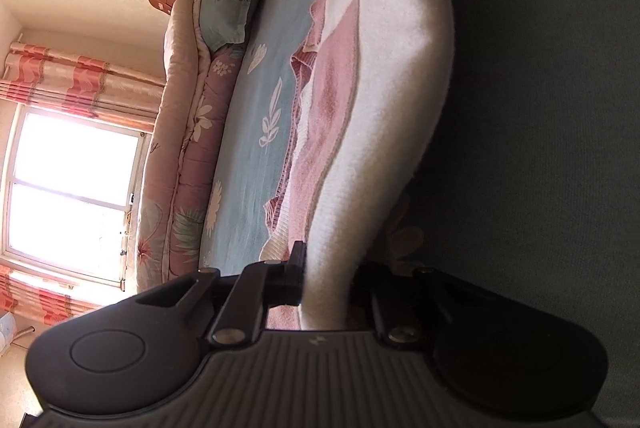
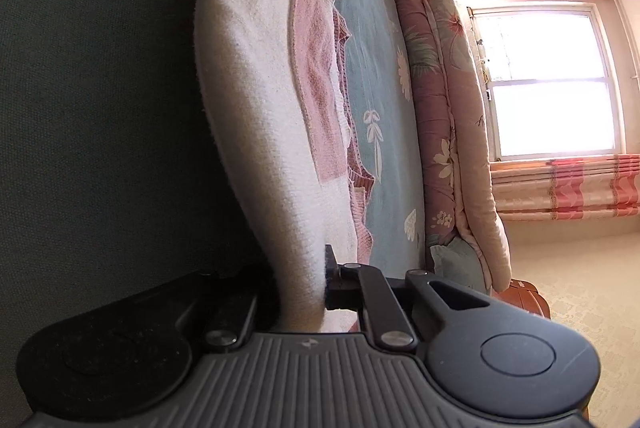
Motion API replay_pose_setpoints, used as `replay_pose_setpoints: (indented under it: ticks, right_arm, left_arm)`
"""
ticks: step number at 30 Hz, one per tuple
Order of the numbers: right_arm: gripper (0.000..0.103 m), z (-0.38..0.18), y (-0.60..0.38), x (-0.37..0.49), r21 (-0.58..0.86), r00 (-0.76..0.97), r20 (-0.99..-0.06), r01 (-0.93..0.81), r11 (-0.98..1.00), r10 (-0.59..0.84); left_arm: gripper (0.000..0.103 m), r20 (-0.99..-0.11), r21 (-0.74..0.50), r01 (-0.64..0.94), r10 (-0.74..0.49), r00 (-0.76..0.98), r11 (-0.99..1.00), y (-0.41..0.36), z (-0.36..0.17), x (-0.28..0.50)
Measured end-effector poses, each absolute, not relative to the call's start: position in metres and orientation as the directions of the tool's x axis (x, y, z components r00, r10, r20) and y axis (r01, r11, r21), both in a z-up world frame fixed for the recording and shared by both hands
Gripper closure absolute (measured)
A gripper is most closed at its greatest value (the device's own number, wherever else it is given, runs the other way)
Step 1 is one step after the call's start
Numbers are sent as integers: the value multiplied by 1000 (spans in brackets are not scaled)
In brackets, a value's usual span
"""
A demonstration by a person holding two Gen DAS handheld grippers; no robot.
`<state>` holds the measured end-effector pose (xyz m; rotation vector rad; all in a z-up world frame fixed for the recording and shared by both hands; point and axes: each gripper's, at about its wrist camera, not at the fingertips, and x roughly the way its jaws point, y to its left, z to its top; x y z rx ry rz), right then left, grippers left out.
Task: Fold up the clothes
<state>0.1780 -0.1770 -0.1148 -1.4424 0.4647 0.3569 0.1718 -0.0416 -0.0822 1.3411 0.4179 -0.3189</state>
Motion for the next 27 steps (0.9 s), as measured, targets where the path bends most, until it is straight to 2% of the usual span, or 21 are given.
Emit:
replay_pose_setpoints:
  ticks: [13,21,23,27]
  right_arm:
    - [91,-93,-180,73,-797,799,-601,-599,81,-5]
    - [90,-108,-180,41,-753,753,-658,-656,58,-22]
    - [87,-110,-181,37,-739,739,-673,-671,56,-26]
    - [75,-86,-195,33,-692,693,-721,-717,91,-18]
  left_arm:
    - [93,-508,854,503,1,862,131,-42,-71,67]
    - [90,-568,818,564,6,823,114,-45,-86,35]
    - [87,-603,792,598,4,798,124,-42,-82,32]
    - [87,-683,716,677,-25,730,168,-25,-53,25]
